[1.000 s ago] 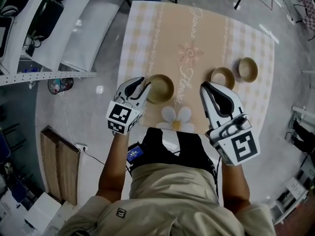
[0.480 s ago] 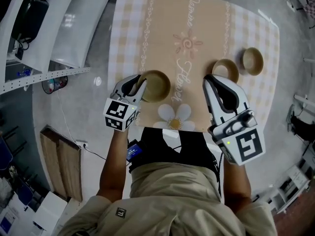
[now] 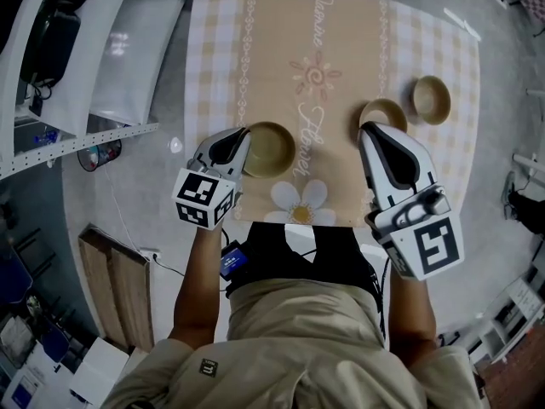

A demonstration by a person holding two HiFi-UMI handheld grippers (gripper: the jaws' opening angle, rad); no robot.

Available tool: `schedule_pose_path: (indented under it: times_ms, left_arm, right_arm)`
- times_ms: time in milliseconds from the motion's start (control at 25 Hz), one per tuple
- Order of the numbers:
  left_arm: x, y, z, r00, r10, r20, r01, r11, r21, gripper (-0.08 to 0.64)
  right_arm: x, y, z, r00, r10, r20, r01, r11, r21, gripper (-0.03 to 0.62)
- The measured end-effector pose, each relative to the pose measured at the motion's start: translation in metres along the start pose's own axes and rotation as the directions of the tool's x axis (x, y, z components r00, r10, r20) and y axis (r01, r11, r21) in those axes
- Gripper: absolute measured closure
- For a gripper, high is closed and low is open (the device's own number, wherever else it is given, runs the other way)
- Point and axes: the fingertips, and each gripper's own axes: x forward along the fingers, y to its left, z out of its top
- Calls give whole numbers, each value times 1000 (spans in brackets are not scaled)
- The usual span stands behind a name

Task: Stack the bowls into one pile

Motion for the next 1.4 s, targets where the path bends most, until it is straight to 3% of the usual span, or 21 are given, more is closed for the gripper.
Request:
schedule_pose_path:
  times_ms: [360,720,1040,1400]
  left_arm:
    - [16,-43,68,996,-71,46,68,996,62,540]
    - [56,-97,116,986,-159,43,153,980,123,540]
    - [91,-134,132,978,-207,13,203,968,147,540]
    - [131,-160,126,972,-232,-30,234,962,144,540]
  right_arm:
    - [-40,-48,23,994,-101,49,100,995,14,588]
    - [-84,-101,37,978,-190,87,189,982,15,588]
    - [-112,-136,36,967,-240,92,236,971,46,588]
    - [-128,-168,20,962,-262,72,257,963,77,588]
